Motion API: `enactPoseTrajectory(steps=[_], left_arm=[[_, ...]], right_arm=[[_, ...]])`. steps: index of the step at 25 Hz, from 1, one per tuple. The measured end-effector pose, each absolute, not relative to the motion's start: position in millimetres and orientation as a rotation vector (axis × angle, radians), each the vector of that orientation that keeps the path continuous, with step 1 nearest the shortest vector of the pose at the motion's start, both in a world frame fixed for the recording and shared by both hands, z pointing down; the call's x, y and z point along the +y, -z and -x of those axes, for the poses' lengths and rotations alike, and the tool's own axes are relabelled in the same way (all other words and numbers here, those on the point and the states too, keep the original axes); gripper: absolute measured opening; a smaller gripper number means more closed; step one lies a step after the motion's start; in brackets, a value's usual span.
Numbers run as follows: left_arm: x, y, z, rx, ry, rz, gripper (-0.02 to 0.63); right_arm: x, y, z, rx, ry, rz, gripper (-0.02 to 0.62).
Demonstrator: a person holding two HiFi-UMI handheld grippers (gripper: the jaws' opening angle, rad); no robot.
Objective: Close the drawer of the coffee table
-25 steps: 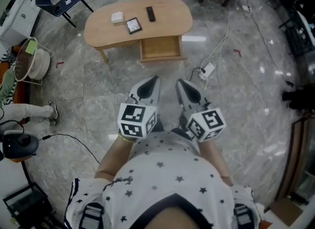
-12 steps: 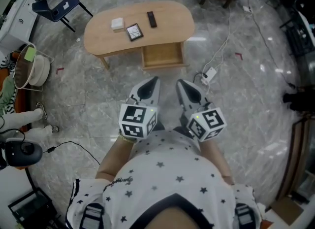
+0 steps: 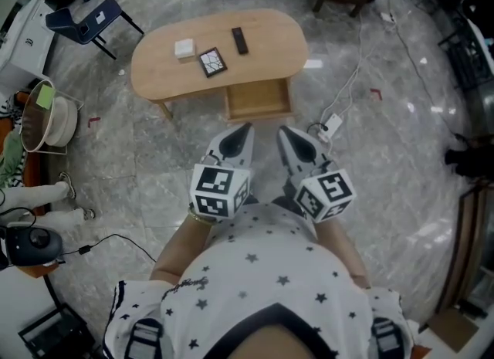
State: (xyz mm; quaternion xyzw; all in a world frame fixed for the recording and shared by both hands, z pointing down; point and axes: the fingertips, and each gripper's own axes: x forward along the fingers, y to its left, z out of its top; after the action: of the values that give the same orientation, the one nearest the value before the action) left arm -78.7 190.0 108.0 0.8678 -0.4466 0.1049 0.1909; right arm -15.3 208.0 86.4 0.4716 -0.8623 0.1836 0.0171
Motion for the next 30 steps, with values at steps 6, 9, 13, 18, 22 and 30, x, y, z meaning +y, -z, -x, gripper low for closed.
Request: enactPoseTrajectory(steps=[6,9,13,18,22,30], left_arm=[[165,-116,87,-1.253,-0.307,-2.43,0.0],[153,-118,92,-1.247,-0.314,-2.427,0.0],[139,-119,97,-1.246,-0.316,-2.424,0.0],[127,-122,105,-1.237,-0.316,-2.416,0.0],[122,-124,104,-1.228,-0.323,-2.427,0.0],[111,-140,109,-1.223,-0.344,-2.384,0.0]], right_arm=[[182,-91,19,-2.682,-0.561,-1.472,0.006],[170,-94,25,-2.677,-0.573,-1.468,0.006],[156,-96,33,-2.681,-0.576,-1.456,0.006],[144,-99,38,-2.663,-0.586,-1.467,0.006],[138,-101,32,-2.657,-0.603,-1.504,0.006],[130,-110,14,-2.601,-0.622,-1.563,0.006]])
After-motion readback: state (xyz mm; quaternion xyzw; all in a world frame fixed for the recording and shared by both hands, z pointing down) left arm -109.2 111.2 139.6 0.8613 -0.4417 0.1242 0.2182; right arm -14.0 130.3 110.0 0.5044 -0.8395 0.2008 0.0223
